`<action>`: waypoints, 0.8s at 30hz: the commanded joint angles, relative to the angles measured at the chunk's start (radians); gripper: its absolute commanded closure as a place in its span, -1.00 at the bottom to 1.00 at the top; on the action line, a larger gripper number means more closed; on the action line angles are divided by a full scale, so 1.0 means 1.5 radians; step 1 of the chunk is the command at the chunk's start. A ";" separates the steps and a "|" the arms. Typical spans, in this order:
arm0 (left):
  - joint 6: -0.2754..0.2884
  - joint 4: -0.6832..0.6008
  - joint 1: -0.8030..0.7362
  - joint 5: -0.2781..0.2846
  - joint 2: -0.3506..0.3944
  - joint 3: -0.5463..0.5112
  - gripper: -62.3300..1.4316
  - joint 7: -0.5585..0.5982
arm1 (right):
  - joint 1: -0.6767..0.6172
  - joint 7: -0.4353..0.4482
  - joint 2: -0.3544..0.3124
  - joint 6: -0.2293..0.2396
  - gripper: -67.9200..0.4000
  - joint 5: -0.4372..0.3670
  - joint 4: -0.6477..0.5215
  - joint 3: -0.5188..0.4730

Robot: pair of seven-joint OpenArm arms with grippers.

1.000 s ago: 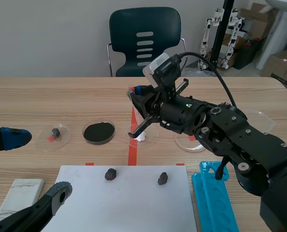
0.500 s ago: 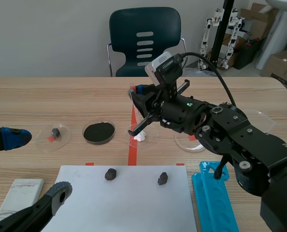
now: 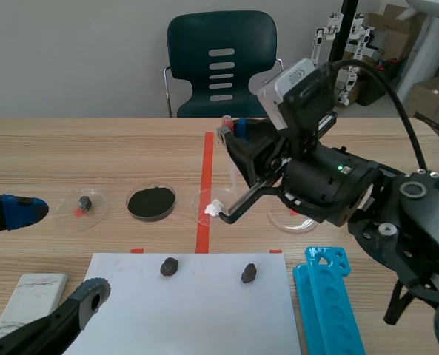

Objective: Squeeze the dropper onto the mineral

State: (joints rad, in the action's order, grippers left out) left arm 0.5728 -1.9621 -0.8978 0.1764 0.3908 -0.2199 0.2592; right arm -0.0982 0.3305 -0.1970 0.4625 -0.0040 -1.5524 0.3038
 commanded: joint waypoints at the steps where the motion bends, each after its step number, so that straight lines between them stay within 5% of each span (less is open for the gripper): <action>1: -0.001 -0.007 -0.001 0.009 0.001 0.001 -0.98 0.009 | -0.036 0.009 -0.007 -0.003 0.87 -0.007 -0.037 -0.020; 15: -0.001 -0.007 -0.001 0.009 0.001 0.001 -0.98 0.009 | -0.414 0.012 -0.011 -0.004 0.87 -0.002 -0.299 -0.152; 24: -0.001 -0.007 -0.001 0.009 0.001 0.001 -0.98 0.009 | -0.552 0.094 -0.011 -0.005 0.96 -0.002 -0.381 -0.221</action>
State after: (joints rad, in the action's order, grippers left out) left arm 0.5728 -1.9621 -0.8978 0.1764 0.3908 -0.2199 0.2588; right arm -0.9276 0.4465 -0.2081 0.4591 0.0044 -2.1052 -0.0219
